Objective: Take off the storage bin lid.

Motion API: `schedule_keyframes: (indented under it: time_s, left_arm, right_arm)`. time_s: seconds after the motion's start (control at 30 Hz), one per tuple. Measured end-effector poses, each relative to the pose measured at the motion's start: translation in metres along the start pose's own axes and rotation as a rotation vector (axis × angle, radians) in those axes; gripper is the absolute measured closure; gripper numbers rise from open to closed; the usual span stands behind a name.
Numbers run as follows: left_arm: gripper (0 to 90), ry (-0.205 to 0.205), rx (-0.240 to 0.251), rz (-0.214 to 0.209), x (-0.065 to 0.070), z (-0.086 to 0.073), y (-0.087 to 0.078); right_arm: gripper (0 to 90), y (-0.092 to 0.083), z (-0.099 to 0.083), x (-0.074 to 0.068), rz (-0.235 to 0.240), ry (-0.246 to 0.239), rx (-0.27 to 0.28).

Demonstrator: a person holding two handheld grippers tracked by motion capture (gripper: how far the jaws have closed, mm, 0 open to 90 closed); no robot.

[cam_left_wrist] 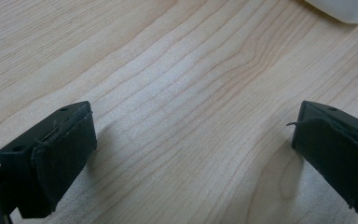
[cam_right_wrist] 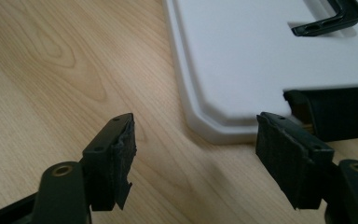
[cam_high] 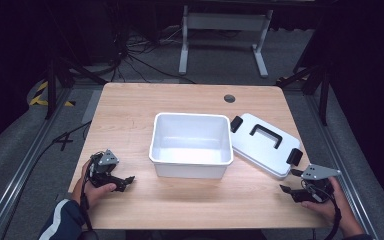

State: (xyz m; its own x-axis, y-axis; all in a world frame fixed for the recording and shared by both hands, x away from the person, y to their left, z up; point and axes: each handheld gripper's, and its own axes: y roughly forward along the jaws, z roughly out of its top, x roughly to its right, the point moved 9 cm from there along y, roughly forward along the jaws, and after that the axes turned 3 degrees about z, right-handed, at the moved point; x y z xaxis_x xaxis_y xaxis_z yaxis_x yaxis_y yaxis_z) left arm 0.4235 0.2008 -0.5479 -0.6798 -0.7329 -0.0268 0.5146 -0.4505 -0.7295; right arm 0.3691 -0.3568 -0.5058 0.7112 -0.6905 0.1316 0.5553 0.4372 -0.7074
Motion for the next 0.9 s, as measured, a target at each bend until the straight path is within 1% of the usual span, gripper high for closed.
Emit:
schedule_keyframes:
  time_s: [0.03, 0.13, 0.17, 0.2, 0.23, 0.27, 0.3, 0.33, 0.37, 0.47, 0.53, 0.9]
  left_arm:
    - [0.2, 0.000, 0.000, 0.000, 0.000, 0.000, 0.000]
    - [0.2, 0.000, 0.000, 0.000, 0.000, 0.000, 0.000]
    - [0.2, 0.000, 0.000, 0.000, 0.000, 0.000, 0.000]
    - [0.2, 0.000, 0.001, 0.000, 0.000, 0.000, 0.000]
    - [0.2, 0.004, 0.002, 0.000, 0.000, 0.000, 0.000]
    - [0.1, 0.004, 0.003, -0.001, 0.000, 0.000, 0.000]
    - [0.1, -0.010, 0.002, -0.004, 0.001, 0.000, 0.001]
    - [0.1, -0.010, 0.001, -0.005, 0.001, 0.000, 0.001]
    - [0.1, -0.010, 0.001, -0.005, 0.001, 0.000, 0.001]
    - [0.2, -0.010, 0.001, -0.004, 0.001, 0.000, 0.001]
    - [0.2, 0.006, 0.002, -0.002, 0.000, 0.000, 0.000]
    - [0.2, 0.005, 0.000, -0.004, 0.000, 0.000, 0.000]
  right_arm:
    - [28.9, 0.001, -0.003, -0.001, 0.002, 0.005, 0.002]
    - [28.7, 0.005, -0.010, -0.002, 0.021, 0.041, 0.009]
    - [28.7, 0.005, -0.010, -0.002, 0.021, 0.041, 0.009]
    - [27.0, 0.009, -0.015, -0.002, 0.032, 0.075, 0.024]
    - [25.0, 0.010, -0.016, -0.002, 0.030, 0.082, 0.029]
    - [23.7, 0.011, -0.017, -0.001, 0.036, 0.103, 0.049]
    - [23.1, 0.013, -0.018, 0.000, 0.048, 0.137, 0.061]
    - [23.0, 0.012, -0.019, 0.002, 0.040, 0.157, 0.060]
    - [22.4, 0.012, -0.019, 0.003, 0.030, 0.163, 0.057]
    - [21.9, 0.013, -0.019, 0.003, 0.031, 0.161, 0.056]
    - [21.9, 0.013, -0.019, 0.003, 0.030, 0.161, 0.057]
    - [21.7, 0.013, -0.020, 0.003, 0.019, 0.167, 0.057]
